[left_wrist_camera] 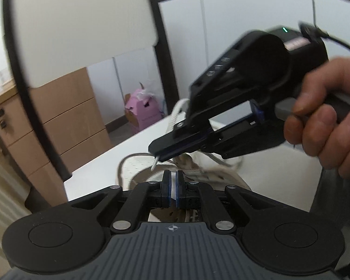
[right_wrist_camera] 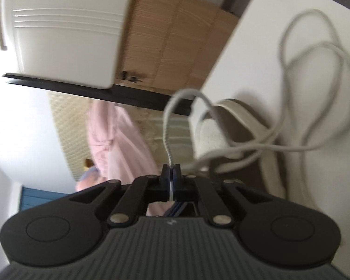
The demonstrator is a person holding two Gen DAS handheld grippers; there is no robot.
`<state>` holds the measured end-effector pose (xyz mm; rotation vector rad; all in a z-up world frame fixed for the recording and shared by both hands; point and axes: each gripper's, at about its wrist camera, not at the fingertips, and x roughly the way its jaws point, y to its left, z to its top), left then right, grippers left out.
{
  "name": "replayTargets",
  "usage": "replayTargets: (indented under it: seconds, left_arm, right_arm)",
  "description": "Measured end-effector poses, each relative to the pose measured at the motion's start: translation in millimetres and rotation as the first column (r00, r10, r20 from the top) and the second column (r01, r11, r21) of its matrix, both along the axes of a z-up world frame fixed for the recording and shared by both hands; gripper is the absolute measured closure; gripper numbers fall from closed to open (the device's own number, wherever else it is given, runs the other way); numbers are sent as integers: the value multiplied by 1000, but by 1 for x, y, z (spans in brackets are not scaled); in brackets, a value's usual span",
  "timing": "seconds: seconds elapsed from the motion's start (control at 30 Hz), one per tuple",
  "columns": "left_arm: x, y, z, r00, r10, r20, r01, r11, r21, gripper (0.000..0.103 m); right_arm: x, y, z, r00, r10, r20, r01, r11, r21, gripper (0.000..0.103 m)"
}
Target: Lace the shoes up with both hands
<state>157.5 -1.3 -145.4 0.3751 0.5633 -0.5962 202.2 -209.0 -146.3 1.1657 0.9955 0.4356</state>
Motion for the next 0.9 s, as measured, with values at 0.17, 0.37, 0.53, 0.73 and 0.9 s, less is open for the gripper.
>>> replayTargets:
  seconds: [0.17,0.37,0.53,0.73,0.9]
  left_arm:
    - [2,-14,-14,1000,-18,-26,20,997,74,98]
    - [6,-17,-25,998,2,-60,3,996,86,98]
    - [12,-17,-26,996,17,-87,-10,997,75,98]
    - [19,-17,-27,995,18,-95,-11,997,70,98]
    - [24,-16,-28,995,23,-99,-17,998,66,98]
  right_arm:
    - [0,-8,1,1000,-8,3,9,998,-70,100]
    - [2,-10,10,998,41,49,-33,988,-152,100]
    - [5,-4,20,990,104,94,-77,964,-254,100]
    - [3,1,28,977,161,138,-104,930,-352,100]
    - [2,12,34,958,224,178,-123,885,-450,100]
